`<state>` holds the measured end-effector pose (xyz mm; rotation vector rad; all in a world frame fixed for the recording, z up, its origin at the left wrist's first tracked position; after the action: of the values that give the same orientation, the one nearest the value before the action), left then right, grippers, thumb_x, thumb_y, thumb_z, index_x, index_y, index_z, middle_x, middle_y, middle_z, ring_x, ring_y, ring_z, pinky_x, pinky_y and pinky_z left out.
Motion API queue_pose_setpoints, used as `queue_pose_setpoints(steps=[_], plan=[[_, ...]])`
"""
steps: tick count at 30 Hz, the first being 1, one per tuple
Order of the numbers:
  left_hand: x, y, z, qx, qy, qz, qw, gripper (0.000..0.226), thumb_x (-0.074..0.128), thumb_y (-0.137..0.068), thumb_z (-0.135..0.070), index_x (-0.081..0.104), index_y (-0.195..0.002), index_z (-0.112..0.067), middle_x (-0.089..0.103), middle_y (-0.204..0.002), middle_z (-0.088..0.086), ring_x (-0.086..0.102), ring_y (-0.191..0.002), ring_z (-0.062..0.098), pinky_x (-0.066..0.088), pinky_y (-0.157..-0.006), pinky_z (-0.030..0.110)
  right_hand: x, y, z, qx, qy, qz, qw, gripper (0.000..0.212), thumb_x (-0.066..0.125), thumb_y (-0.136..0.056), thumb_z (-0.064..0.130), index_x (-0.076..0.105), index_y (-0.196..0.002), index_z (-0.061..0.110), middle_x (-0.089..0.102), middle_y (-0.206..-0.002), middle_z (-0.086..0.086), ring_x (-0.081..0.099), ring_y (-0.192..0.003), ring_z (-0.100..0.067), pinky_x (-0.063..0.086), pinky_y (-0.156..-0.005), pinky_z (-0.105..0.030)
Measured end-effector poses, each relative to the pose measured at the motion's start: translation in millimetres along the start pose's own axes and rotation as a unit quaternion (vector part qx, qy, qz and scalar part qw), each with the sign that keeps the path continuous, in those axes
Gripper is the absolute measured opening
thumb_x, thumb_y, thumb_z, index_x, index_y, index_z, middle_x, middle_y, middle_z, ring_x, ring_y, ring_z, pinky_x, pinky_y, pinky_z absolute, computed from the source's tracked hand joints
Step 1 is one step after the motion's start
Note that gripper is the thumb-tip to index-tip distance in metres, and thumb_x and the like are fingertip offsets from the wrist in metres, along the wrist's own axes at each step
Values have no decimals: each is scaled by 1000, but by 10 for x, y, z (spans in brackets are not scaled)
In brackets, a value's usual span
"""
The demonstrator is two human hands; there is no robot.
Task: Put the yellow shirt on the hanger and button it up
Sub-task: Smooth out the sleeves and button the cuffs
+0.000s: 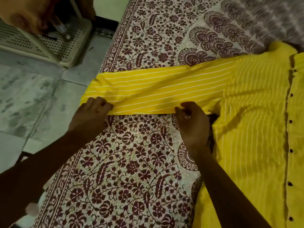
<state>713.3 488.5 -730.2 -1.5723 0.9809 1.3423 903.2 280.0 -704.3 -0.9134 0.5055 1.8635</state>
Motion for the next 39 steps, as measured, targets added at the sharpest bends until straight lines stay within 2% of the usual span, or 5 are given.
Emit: queue_pose_setpoints(steps=[7,12,20,26,39], plan=[[-68,-3,77,-91,-11,-22,996,31,55,-61,-5,51,-92,-10,53,-93,18,42,-86,34,43,-51,43,314,-166,-401,-169,209,219,938,89,14,-79,76,13,-150,22,-2,-158,-12,-6,-144,-38,-1,-114,-52],[-65,84,-59,-19,-8,10,1000,28,43,-73,-27,58,-87,-8,59,-90,15,52,-80,35,44,-54,41,143,-189,-478,-238,113,98,960,25,52,-87,25,65,-105,15,63,-113,-13,59,-103,-35,50,-86,-43],[124,-1076,-609,30,104,19,994,38,37,-92,-31,57,-125,-28,34,-147,16,27,-136,41,25,-110,53,17,-226,-569,-280,93,89,951,28,47,-93,31,64,-106,13,63,-105,-7,56,-99,-28,45,-85,-42],[273,-1636,-593,-47,60,68,995,39,47,-94,-16,50,-131,-30,42,-138,16,40,-119,42,34,-99,49,92,-286,-792,-191,201,137,951,58,34,-93,49,33,-144,22,23,-155,-7,18,-143,-33,13,-116,-49],[105,-1756,-771,-24,-17,-33,999,39,52,-86,-11,54,-125,-12,48,-131,22,41,-121,43,29,-101,53,-111,-99,-685,-220,140,60,963,34,46,-88,27,66,-112,15,64,-111,-8,58,-108,-26,47,-89,-34]])
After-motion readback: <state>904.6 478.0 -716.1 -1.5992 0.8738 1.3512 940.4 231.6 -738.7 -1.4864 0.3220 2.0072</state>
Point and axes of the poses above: each hand's wrist, its own y-axis away from the middle knuckle, its own x-axis out of the palm, z = x × y, the point moved 2 cm from there along -y, towards the middle knuckle
